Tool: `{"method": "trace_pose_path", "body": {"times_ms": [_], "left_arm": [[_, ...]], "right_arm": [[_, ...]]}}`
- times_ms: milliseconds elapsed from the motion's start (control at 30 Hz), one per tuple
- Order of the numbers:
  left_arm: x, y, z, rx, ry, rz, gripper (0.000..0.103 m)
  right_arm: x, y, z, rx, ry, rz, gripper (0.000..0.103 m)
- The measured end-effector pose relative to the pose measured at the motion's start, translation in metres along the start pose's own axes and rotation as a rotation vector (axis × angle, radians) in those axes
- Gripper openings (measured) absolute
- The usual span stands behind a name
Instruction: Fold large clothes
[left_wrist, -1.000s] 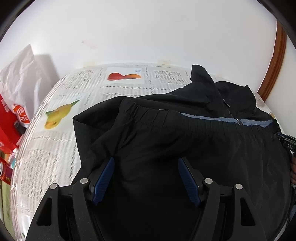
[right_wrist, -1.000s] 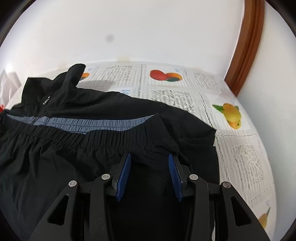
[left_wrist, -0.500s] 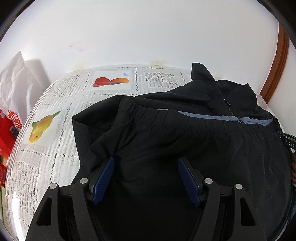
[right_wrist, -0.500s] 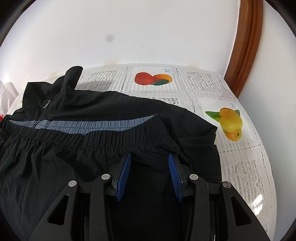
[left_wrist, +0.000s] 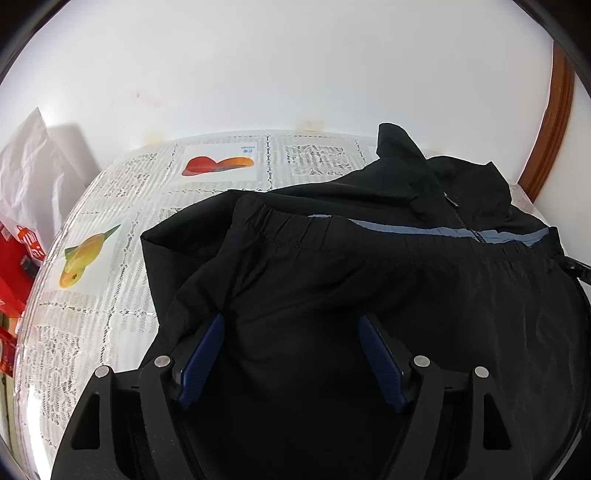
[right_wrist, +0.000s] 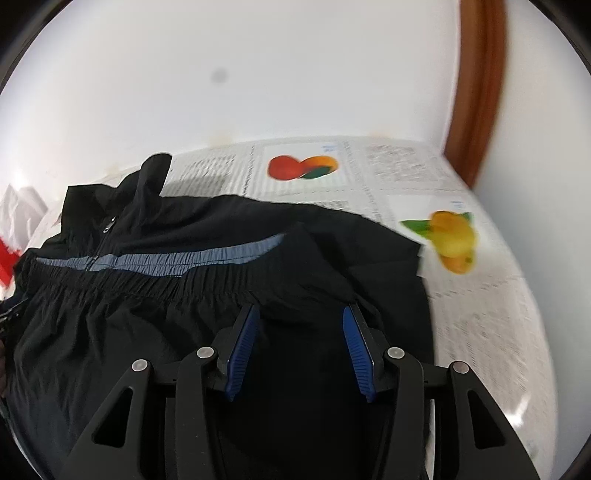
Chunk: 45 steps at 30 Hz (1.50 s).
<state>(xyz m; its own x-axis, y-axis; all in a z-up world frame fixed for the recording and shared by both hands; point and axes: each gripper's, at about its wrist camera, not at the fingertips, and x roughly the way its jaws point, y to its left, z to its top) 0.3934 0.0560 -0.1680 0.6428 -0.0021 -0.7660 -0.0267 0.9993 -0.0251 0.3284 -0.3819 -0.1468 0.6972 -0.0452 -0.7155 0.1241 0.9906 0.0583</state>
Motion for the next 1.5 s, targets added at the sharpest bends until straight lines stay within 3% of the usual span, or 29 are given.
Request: {"method": "trace_pose_path", "body": {"times_ms": [67, 233, 400, 500, 667, 933, 1100, 1233, 1400, 1500], "left_arm": [[-0.004, 0.000, 0.000, -0.005, 0.007, -0.002, 0.076], [-0.027, 0.008, -0.006, -0.057, 0.024, -0.050, 0.077], [-0.066, 0.024, -0.028, -0.028, 0.004, -0.039, 0.077], [-0.094, 0.042, -0.049, -0.074, -0.013, -0.015, 0.077], [-0.141, 0.064, -0.082, -0.106, -0.048, -0.023, 0.077], [-0.194, 0.088, -0.125, -0.158, -0.067, 0.002, 0.077], [-0.204, 0.094, -0.155, -0.177, -0.039, 0.022, 0.077], [-0.211, 0.103, -0.178, -0.213, -0.023, 0.032, 0.077], [-0.217, 0.115, -0.196, -0.230, -0.006, 0.046, 0.077], [-0.220, 0.122, -0.204, -0.230, 0.002, 0.055, 0.077]], "right_arm": [[-0.019, 0.009, -0.003, -0.005, -0.017, -0.014, 0.050], [-0.048, 0.082, -0.018, -0.056, -0.011, 0.058, 0.052], [-0.041, 0.156, -0.040, -0.155, 0.029, 0.094, 0.052], [-0.034, 0.177, -0.049, -0.144, 0.048, 0.083, 0.052], [-0.035, 0.183, -0.071, -0.149, 0.058, 0.044, 0.052], [-0.104, 0.187, -0.137, -0.208, 0.042, 0.070, 0.052], [-0.145, 0.181, -0.183, -0.177, 0.001, 0.103, 0.052], [-0.151, 0.185, -0.210, -0.210, 0.033, 0.091, 0.052], [-0.158, 0.189, -0.225, -0.219, 0.046, 0.069, 0.052], [-0.175, 0.216, -0.224, -0.295, 0.002, 0.090, 0.052]]}}
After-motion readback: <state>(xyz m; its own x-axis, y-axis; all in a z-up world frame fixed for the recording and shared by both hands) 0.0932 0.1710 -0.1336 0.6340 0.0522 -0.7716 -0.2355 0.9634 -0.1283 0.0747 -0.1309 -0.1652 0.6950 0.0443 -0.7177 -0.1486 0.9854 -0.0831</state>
